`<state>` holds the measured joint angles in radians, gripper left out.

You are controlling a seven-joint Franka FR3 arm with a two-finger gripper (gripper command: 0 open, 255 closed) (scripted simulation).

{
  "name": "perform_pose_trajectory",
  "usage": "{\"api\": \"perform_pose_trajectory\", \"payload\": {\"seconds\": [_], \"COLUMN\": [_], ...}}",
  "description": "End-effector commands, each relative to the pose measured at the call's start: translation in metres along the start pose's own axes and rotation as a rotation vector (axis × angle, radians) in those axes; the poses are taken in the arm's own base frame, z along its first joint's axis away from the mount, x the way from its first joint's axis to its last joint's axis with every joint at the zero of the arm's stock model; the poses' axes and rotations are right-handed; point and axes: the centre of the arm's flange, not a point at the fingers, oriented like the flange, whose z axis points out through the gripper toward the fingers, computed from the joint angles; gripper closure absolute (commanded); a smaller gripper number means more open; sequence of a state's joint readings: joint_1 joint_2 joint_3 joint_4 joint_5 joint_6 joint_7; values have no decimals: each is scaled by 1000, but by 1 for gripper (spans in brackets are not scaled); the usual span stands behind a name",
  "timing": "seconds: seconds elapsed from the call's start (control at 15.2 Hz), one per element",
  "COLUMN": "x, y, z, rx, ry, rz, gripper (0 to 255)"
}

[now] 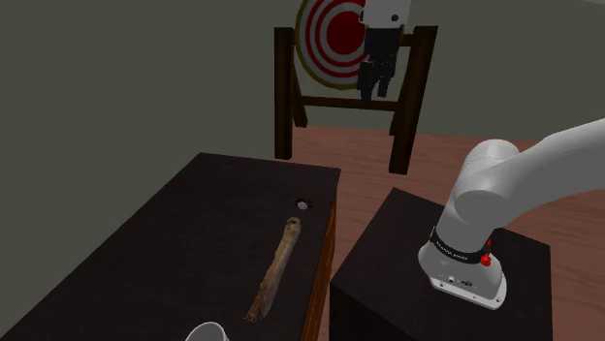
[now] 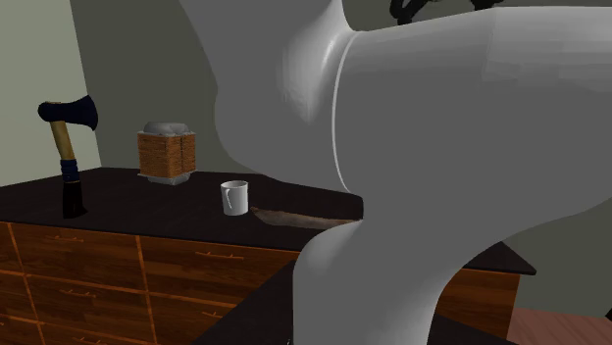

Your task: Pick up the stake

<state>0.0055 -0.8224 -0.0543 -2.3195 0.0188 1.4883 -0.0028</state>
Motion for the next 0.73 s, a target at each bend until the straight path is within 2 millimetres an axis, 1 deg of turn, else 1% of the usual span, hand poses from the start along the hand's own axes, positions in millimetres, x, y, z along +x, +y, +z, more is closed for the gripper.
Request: {"api": "perform_pose_trajectory", "payload": {"seconds": [0.0, 0.33, 0.66], "x": [0, -5, -4], "y": [0, -46, -92], "z": [0, 49, 98], "rx": [0, -13, -25], "ry": [0, -1, -2], "rz": [0, 137, 275], "gripper": [0, 0, 0]}}
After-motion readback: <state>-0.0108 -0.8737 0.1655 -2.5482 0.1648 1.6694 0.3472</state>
